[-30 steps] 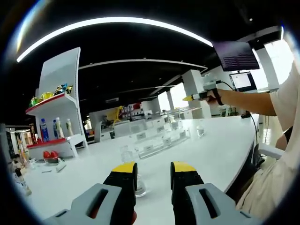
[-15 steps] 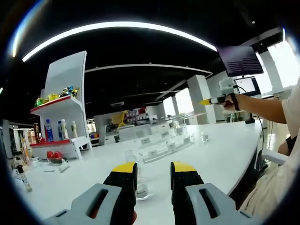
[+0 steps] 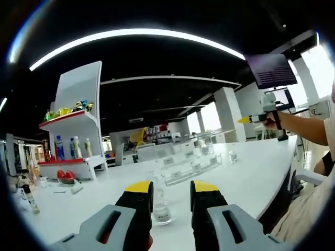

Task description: Identify the label on the chemical reagent bottle, grasp the chemical reagent bottle, and place it in the designated position on the reagent rack

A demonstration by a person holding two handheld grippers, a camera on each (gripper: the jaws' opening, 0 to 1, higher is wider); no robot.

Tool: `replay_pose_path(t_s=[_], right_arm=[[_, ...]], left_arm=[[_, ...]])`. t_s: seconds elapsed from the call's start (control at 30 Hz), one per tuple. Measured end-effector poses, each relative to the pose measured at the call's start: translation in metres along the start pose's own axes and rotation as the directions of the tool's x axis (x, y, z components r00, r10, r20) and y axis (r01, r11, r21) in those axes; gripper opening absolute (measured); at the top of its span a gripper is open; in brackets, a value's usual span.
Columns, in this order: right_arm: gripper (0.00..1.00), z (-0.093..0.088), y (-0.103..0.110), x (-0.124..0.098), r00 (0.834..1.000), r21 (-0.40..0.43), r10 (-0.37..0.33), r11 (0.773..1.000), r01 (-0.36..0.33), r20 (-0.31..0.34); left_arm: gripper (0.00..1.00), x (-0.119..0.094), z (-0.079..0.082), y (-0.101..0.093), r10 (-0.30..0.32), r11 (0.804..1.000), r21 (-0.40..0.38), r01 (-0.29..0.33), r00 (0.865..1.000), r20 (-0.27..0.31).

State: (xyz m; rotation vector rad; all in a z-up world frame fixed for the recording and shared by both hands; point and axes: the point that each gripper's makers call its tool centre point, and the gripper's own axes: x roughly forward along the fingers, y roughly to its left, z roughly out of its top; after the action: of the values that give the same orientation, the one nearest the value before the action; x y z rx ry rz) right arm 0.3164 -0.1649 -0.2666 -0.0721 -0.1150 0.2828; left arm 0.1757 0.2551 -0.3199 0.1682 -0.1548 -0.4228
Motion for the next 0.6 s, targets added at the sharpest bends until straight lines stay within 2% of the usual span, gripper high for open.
replay_pose_path(t_s=[0.17, 0.4, 0.6], right_arm=[[0.34, 0.0, 0.006, -0.018, 1.0, 0.011, 0.002, 1.0, -0.002, 0.01], [0.34, -0.02, 0.007, -0.05, 1.0, 0.012, -0.014, 1.0, 0.014, -0.01], [0.34, -0.027, 0.008, -0.066, 0.999, 0.024, -0.028, 0.999, 0.028, -0.019]], left_arm=[[0.29, -0.004, 0.009, -0.006, 0.002, 1.0, 0.008, -0.002, 1.0, 0.023], [0.29, -0.003, 0.01, -0.019, -0.016, 1.0, 0.021, 0.016, 1.0, 0.024], [0.29, -0.007, 0.014, -0.026, -0.031, 0.999, 0.03, 0.03, 0.999, 0.036]])
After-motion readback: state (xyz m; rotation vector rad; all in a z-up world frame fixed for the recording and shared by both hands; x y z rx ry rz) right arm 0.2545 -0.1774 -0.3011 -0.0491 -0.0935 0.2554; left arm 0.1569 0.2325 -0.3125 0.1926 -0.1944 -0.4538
